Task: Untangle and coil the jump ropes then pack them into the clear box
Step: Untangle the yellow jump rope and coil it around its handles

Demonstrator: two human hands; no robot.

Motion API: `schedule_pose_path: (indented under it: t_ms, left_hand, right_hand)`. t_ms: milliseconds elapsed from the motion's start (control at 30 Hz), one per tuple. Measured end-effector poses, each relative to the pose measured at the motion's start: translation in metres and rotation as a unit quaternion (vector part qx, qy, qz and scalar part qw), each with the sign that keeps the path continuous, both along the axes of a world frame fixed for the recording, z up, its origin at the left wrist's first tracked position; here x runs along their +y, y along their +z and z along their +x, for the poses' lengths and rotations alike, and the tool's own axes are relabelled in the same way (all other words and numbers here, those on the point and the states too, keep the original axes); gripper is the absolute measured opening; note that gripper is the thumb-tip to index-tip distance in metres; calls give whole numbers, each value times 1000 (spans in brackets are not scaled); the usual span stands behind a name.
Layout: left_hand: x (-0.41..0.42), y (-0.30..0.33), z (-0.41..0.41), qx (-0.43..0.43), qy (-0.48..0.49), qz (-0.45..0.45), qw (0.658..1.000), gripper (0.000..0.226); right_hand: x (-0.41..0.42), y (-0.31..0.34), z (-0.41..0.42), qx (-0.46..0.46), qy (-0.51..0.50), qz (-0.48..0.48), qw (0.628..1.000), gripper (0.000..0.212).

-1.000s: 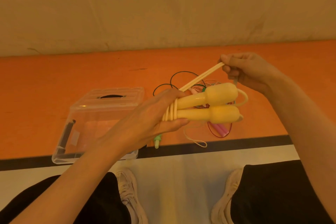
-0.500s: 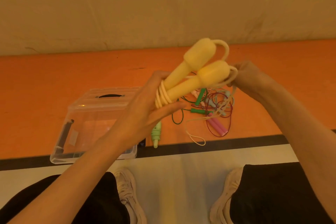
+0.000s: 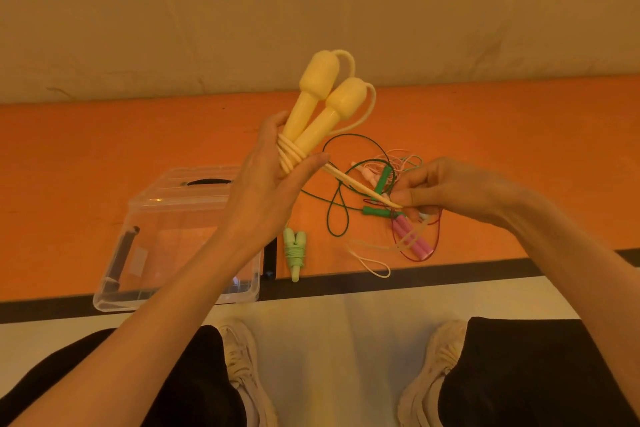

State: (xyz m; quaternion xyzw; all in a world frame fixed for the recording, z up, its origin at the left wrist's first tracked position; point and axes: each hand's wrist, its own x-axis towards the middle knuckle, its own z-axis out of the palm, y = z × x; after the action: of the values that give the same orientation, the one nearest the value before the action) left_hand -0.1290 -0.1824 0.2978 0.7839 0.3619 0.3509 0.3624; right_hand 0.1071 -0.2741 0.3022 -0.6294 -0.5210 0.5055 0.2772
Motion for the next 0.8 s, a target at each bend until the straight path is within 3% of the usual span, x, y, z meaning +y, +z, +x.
schedule_pose_path:
  t_ms: [167, 267, 367, 533, 700, 800]
  left_hand:
    - [9, -5, -6, 73, -10, 45, 996, 45]
    - [10, -6, -10, 100, -20, 41, 994, 54]
    - [7, -6, -12, 122, -30, 65, 990, 70]
    - [6, -4, -13, 195, -31, 131, 971, 74]
    - [-2, -5, -5, 293, -15, 227, 929, 73]
    - [-6, -10, -1, 296, -16, 242, 924, 73]
  right_hand:
    - [-9, 3, 1, 94, 58, 28, 993, 29]
    - [-11, 6, 2, 100, 72, 37, 992, 44]
    - [-12, 7, 3, 80, 86, 49, 992, 44]
    - [-12, 12, 6, 111, 83, 60, 989, 56]
    - [-13, 18, -21, 142, 166, 49, 975, 19]
    - [-13, 21, -33, 132, 185, 41, 973, 18]
